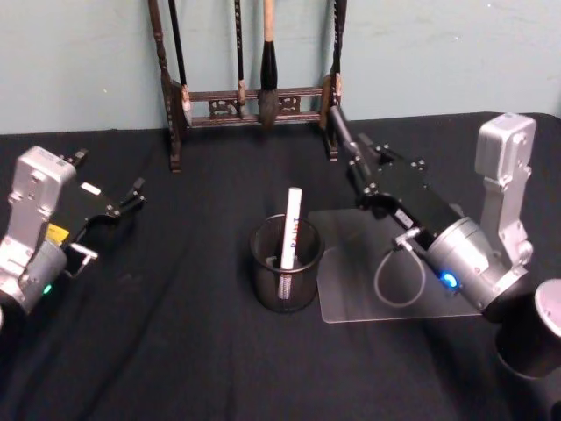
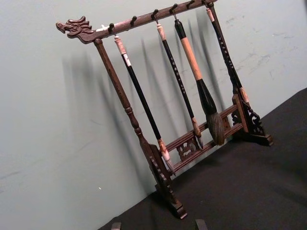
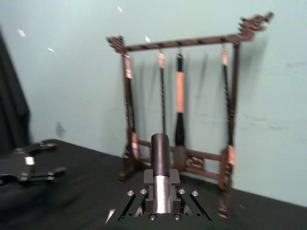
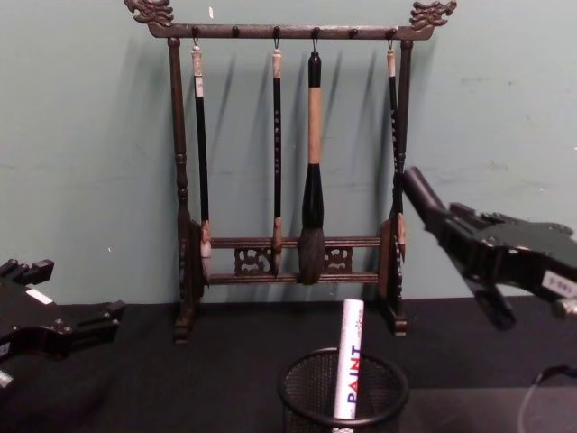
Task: Pick up the water-based marker from the table and place it into the pen holder.
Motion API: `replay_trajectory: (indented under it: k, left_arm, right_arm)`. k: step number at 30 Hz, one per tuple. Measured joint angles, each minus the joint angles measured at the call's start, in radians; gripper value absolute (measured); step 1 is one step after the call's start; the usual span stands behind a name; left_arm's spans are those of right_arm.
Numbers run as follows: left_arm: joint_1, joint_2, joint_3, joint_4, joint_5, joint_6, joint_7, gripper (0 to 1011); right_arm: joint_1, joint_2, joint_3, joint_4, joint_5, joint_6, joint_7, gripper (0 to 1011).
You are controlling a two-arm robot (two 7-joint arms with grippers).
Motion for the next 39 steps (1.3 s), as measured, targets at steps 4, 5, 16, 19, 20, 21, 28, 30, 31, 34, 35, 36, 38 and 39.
replay_trajectory:
  k: [4,5,16,19,20,21,28,30,31,34,35,36,38,39]
  left_arm:
    - [0.000,0.000,0.000,0.000,0.000,0.000,0.000,1001]
    - [0.000,0.000,0.000,0.000,0.000,0.000,0.000,1001]
    - [0.000,0.000,0.000,0.000,0.000,0.000,0.000,1001]
    - [0.000,0.000,0.000,0.000,0.000,0.000,0.000,1001]
    - [0.000,0.000,0.000,0.000,0.000,0.000,0.000,1001]
    - [0.000,0.000,0.000,0.000,0.000,0.000,0.000,1001]
    - [0.000,0.000,0.000,0.000,0.000,0.000,0.000,1001]
    - [0.000,0.000,0.000,0.000,0.000,0.000,0.000,1001]
    - [0.000,0.000,0.000,0.000,0.000,0.000,0.000,1001]
    - [0.000,0.000,0.000,0.000,0.000,0.000,0.000,1001]
    - [0.000,0.000,0.000,0.000,0.000,0.000,0.000,1001]
    - [0.000,0.000,0.000,0.000,0.000,0.000,0.000,1001]
    - [0.000,0.000,0.000,0.000,0.000,0.000,0.000,1001]
    - [0.000,0.000,0.000,0.000,0.000,0.000,0.000,1001]
  right_arm:
    - [-0.007,0.005,-0.033,0.008,0.014,-0.049,0.030,197]
    - [-0.007,0.006,-0.040,0.009,0.015,-0.054,0.034,197]
    - [0.009,0.014,-0.116,0.045,0.023,-0.084,0.058,197]
    - [0.019,0.014,-0.131,0.058,0.025,-0.088,0.057,197]
    - [0.021,0.014,-0.135,0.061,0.026,-0.089,0.057,197]
    - [0.025,0.014,-0.141,0.067,0.028,-0.091,0.056,197]
    - [0.044,0.016,-0.172,0.089,0.036,-0.098,0.054,197]
    - [0.050,0.017,-0.181,0.097,0.038,-0.099,0.052,197]
    - [0.052,0.018,-0.183,0.099,0.039,-0.099,0.052,197]
    - [0.058,0.019,-0.194,0.107,0.042,-0.099,0.049,197]
    - [0.060,0.019,-0.196,0.108,0.043,-0.099,0.048,197]
    - [0.061,0.020,-0.198,0.110,0.044,-0.099,0.047,197]
    - [0.064,0.020,-0.205,0.114,0.045,-0.099,0.045,197]
    - [0.065,0.020,-0.208,0.117,0.046,-0.099,0.044,197]
